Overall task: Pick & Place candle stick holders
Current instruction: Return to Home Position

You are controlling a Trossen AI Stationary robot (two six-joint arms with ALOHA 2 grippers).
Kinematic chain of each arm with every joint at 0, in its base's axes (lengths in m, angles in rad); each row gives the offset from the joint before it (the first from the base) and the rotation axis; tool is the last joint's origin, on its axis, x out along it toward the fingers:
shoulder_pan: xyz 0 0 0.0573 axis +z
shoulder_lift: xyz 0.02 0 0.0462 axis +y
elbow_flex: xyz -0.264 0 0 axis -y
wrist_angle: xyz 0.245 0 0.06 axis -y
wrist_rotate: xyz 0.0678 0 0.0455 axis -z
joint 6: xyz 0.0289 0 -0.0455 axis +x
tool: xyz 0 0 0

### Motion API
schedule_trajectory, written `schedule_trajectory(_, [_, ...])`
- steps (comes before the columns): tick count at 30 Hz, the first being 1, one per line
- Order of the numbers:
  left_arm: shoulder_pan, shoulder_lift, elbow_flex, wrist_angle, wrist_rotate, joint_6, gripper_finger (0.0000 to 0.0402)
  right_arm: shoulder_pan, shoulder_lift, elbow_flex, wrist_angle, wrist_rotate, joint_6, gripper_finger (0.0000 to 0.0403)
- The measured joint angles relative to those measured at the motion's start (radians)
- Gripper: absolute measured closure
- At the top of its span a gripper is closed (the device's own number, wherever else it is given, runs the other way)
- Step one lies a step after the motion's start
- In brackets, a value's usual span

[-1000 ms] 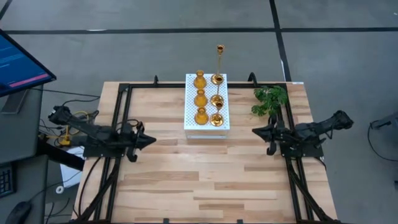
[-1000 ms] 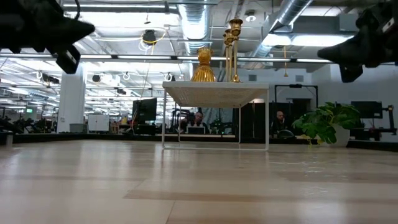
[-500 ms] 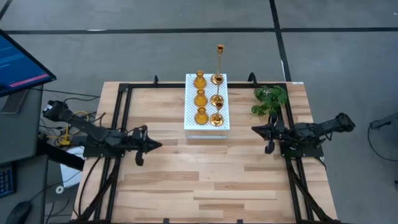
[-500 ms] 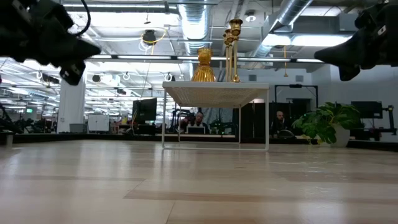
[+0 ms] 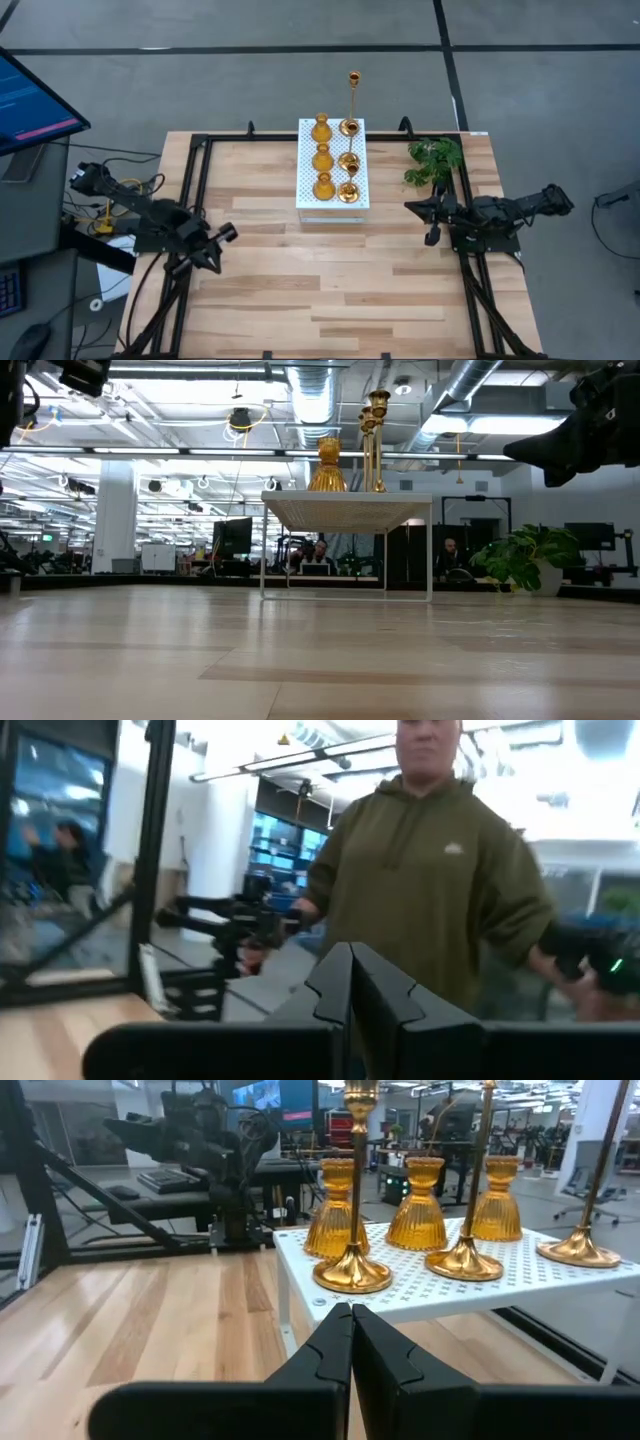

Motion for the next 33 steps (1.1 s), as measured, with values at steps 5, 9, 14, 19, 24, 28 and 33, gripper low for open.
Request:
schedule_trajectory(5, [0.001, -0.041, 0.0, 0.001, 0.109, -0.129, 0.0392, -0.058, 0.0, -0.002, 0.009, -0.07, 0.03, 0.0403])
schedule_trajectory(9, [0.0, -0.125, 0.0, 0.034, 0.225, -0.163, 0.0392, -0.117, 0.0, 0.004, 0.037, -0.12, 0.03, 0.0403])
schedule_trajectory(14, [0.042, -0.243, 0.0, -0.089, 0.22, -0.177, 0.0392, -0.19, 0.0, 0.005, 0.038, -0.181, 0.03, 0.0403])
schedule_trajectory(19, [0.147, -0.273, 0.0, -0.256, 0.285, -0.128, 0.0392, -0.257, 0.0, -0.012, 0.042, -0.285, 0.05, 0.0403])
schedule_trajectory(24, [0.256, -0.273, 0.0, -0.266, 0.428, -0.162, 0.0392, -0.315, 0.001, -0.027, 0.063, -0.388, 0.099, 0.0403])
schedule_trajectory(28, [0.355, -0.273, 0.0, -0.207, 0.446, -0.356, 0.0392, -0.347, 0.0, -0.027, 0.063, -0.388, 0.117, 0.0403])
schedule_trajectory(33, [0.491, -0.273, 0.052, -0.153, 0.489, -0.391, 0.0392, -0.383, 0.0, -0.027, 0.063, -0.387, 0.117, 0.0403])
